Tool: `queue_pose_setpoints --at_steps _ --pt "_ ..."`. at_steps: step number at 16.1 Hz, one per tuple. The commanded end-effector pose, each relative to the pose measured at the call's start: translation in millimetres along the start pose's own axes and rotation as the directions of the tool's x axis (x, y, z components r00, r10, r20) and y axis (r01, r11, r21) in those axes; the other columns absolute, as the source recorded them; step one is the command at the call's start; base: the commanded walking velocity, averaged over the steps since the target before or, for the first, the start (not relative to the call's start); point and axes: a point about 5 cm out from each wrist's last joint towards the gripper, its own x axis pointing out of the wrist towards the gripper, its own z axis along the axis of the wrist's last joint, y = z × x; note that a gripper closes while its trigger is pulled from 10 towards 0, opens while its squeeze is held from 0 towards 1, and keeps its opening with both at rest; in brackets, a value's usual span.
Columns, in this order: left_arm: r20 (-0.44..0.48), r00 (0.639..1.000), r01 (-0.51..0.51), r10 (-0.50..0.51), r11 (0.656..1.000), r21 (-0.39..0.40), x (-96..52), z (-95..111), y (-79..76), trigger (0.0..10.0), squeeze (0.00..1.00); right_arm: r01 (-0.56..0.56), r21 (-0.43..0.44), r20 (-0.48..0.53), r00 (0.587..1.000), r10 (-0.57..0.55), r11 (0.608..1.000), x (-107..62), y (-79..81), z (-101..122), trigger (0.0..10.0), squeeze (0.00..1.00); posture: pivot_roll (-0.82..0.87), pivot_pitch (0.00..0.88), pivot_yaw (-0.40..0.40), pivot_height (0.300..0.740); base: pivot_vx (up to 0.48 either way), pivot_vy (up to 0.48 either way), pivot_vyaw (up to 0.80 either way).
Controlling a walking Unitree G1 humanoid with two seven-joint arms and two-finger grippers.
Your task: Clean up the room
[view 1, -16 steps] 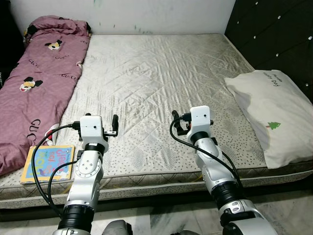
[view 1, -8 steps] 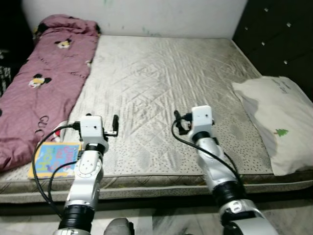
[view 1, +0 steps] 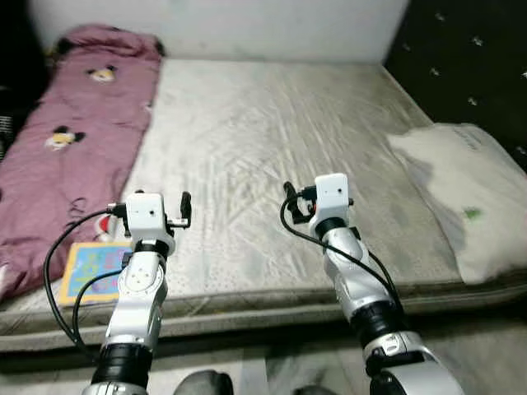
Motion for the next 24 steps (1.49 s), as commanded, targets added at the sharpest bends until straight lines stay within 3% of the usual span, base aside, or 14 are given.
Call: queue_pose_setpoints --at_steps 1,9,24 --pt "-0.001 1.000 0.013 -0.013 1.000 -0.003 0.9 0.6 -5.4 10.0 0.00 0.019 -0.002 -0.003 1.000 -0.019 1.000 0.1 -8.1 -0.2 10.0 0.00 0.12 0.000 -0.035 0.740 0.000 0.368 0.00" --pt "-0.004 1.000 0.007 -0.007 1.000 -0.008 1.2 0.6 -4.8 10.0 0.00 0.024 -0.008 -0.009 1.000 -0.024 1.000 -0.1 -10.4 -1.5 10.0 0.00 0.12 0.000 -0.034 0.740 0.000 0.381 0.00" --pt "0.001 1.000 0.020 -0.020 1.000 -0.001 1.6 1.6 -5.6 10.0 0.00 0.010 -0.015 -0.016 1.000 -0.010 1.000 -0.1 -8.0 -2.9 10.0 0.00 0.12 0.000 -0.032 0.740 0.000 0.000 0.00"
